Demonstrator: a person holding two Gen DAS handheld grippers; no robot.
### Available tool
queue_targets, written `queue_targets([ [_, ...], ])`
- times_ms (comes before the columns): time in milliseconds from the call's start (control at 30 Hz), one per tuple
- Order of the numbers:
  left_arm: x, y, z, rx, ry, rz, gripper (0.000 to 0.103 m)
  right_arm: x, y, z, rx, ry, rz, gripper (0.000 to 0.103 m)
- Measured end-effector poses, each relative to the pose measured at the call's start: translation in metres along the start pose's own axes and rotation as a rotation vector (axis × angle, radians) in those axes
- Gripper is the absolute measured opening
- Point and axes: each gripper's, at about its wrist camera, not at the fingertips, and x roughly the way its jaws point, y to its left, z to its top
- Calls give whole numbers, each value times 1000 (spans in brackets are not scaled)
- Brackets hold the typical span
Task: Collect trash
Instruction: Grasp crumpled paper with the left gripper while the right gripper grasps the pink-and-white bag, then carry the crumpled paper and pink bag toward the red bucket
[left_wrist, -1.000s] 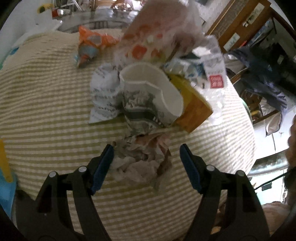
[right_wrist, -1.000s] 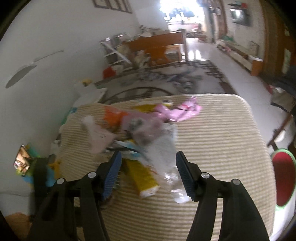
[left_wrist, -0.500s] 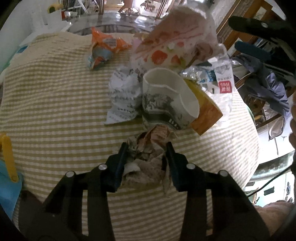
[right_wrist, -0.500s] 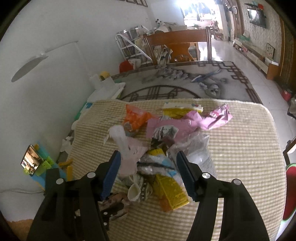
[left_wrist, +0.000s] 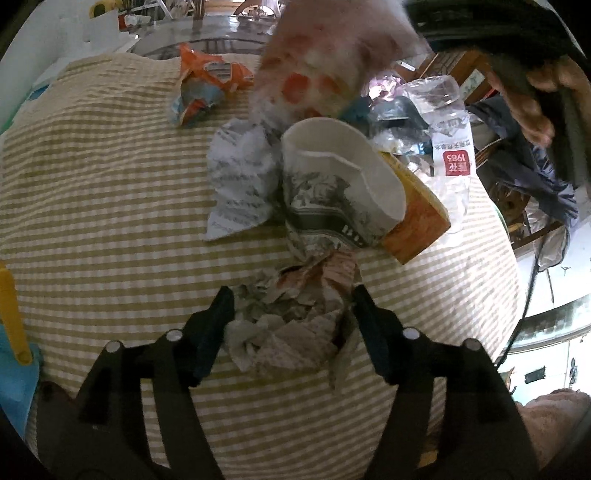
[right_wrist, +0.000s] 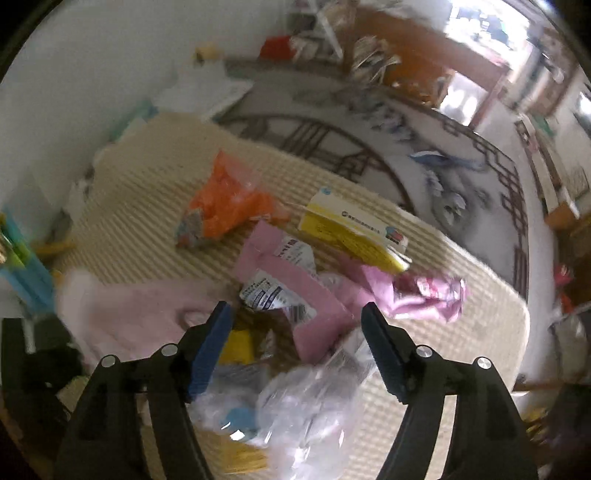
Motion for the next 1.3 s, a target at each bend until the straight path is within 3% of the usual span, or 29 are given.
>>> queue_targets([
  [233, 3, 6, -1, -9, 14, -14, 70, 49, 7, 11, -123, 147, -44, 71],
  [267, 5, 5, -1, -11, 19, -14, 70, 54, 8, 11, -137, 161, -49, 67],
  [300, 6, 5, -1, -13, 21, -15, 70, 57, 8, 11, -142, 169, -55, 56],
  [367, 8, 6, 0, -16, 26, -25, 70, 57, 6, 12, -128, 164, -45, 44],
  [567, 17, 5, 1, -12, 58, -34, 69, 19, 0, 10, -58, -16, -6, 39],
  [700, 20, 2, 3, -23, 48, -25, 52, -21, -4, 4, -2, -187, -5, 39],
  [867, 11, -5, 7, -15, -5, 0, 43, -66, -7, -11, 95, -359, 2, 39],
  [1033, -14, -15, 10, 5, -116, 16, 41, -95, -15, -40, 277, -447, 93, 39],
  [1300, -42, -30, 26, 14, -205, -19, 40, -126, -21, -104, 469, -541, 106, 39],
])
